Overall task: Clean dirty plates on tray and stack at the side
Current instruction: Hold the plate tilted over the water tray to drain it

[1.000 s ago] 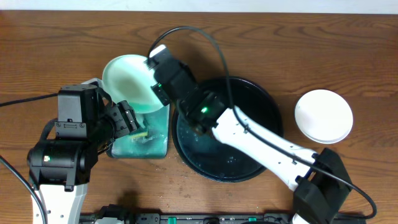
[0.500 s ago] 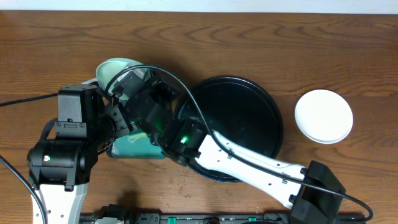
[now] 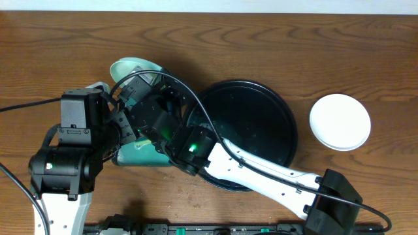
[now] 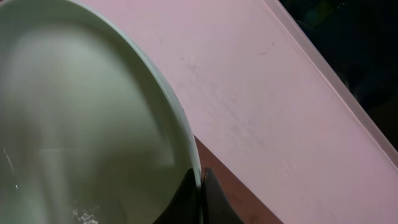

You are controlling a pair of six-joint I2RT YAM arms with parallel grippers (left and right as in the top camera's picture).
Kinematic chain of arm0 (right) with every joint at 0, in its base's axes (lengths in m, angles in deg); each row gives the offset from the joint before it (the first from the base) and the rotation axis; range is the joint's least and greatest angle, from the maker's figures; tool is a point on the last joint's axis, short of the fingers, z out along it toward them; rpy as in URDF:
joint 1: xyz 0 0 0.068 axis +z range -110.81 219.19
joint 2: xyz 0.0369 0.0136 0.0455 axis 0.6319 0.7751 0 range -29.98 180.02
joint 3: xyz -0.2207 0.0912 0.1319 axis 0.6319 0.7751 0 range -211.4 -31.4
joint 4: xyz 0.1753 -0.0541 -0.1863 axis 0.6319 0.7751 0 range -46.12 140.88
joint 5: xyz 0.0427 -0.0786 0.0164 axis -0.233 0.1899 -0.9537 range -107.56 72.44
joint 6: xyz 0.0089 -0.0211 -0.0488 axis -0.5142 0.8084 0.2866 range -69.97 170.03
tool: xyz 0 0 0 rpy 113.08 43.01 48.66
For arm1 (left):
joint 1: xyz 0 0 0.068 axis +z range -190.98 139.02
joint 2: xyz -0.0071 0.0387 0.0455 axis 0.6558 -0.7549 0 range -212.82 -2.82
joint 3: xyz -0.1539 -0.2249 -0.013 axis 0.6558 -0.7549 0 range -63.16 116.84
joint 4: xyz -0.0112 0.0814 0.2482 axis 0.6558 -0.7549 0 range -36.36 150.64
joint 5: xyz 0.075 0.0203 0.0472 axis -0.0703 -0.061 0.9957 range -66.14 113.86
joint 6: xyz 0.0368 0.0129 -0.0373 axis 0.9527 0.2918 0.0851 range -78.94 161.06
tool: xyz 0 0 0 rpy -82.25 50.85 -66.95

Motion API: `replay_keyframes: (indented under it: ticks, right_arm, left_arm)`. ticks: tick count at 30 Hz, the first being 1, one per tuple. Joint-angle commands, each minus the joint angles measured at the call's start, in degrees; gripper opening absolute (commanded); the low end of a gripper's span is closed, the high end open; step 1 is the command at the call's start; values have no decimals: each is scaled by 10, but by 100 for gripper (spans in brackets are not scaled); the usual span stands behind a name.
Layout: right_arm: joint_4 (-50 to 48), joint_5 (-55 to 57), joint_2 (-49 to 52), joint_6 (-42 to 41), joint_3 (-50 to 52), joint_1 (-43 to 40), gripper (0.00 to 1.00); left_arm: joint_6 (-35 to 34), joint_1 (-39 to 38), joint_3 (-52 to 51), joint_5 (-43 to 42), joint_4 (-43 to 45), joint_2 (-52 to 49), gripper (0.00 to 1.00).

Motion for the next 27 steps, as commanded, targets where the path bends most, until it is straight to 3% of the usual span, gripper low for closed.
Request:
replay_keyframes:
  ticks: [1,27]
  right_arm:
    - [-8,13,-14,4,-6,3,1]
    - [-14,13,-14,9,-6,3,1]
  left_arm:
    - [3,2,9,-1,-2,-1,80]
    - [3,2,9,-1,-2,-1,80]
